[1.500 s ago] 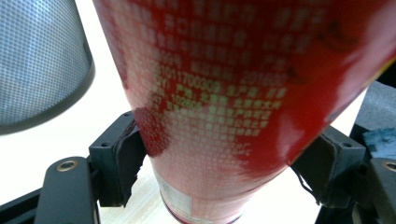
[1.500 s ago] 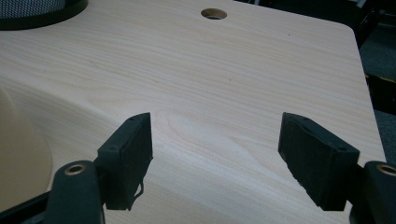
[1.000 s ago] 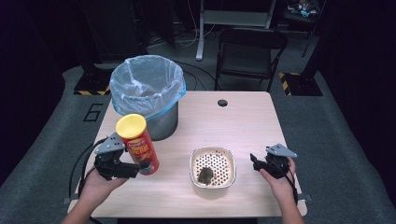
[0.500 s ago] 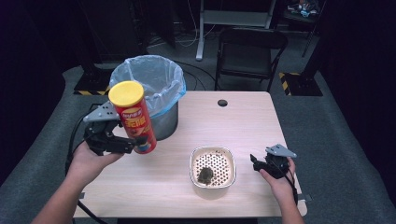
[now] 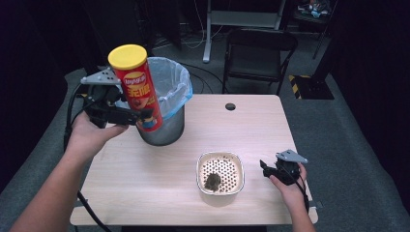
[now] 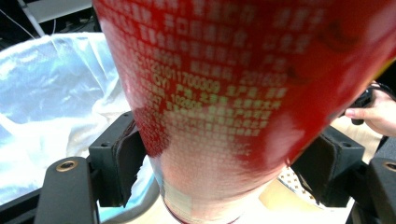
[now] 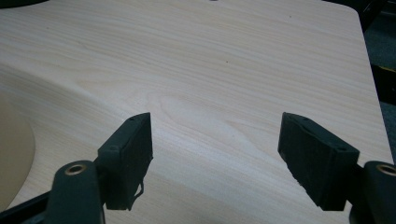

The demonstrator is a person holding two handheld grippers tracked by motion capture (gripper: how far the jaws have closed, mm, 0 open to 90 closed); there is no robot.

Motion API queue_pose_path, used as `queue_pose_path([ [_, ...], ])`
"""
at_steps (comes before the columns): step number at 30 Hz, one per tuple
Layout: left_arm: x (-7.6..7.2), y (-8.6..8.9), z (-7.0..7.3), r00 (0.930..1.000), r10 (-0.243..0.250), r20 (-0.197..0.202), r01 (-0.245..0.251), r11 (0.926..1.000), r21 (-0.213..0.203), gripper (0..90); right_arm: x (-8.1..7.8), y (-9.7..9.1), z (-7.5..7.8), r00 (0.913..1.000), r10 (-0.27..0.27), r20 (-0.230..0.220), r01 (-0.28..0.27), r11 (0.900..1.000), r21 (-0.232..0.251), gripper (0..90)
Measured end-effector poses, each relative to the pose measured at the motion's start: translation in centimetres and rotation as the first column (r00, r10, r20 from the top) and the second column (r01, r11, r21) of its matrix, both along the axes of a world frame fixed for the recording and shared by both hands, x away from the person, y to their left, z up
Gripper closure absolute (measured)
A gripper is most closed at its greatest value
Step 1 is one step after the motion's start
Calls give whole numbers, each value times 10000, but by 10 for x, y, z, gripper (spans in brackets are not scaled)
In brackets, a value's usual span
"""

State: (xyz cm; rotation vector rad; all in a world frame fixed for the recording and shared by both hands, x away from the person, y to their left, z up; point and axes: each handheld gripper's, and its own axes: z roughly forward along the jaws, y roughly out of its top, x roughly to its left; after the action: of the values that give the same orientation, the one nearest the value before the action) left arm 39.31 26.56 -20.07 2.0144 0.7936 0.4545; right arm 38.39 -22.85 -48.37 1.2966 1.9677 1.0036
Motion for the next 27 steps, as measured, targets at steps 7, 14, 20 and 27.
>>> queue_pose_path([
  [7, 22, -6, 19, 9994, 343, 8, -343, 9994, -46, 236, 1, 0, -1, 10000, 7, 2, -7, 10000, 16, 257],
  [14, 51, -10, 16, 9953, 949, -164, -954, 9950, -306, 236, 1, -2, -2, 10000, -15, -55, 15, 10000, -61, 257],
  [20, 78, -8, 7, 9793, 2007, -251, -2015, 9788, -378, 237, 2, -6, -2, 10000, -10, -12, 10, 9999, -127, 257],
  [27, 100, -6, -1, 9548, 2971, -97, -2972, 9539, -422, 236, 3, -5, -4, 9999, -107, -12, 107, 9999, -28, 257],
])
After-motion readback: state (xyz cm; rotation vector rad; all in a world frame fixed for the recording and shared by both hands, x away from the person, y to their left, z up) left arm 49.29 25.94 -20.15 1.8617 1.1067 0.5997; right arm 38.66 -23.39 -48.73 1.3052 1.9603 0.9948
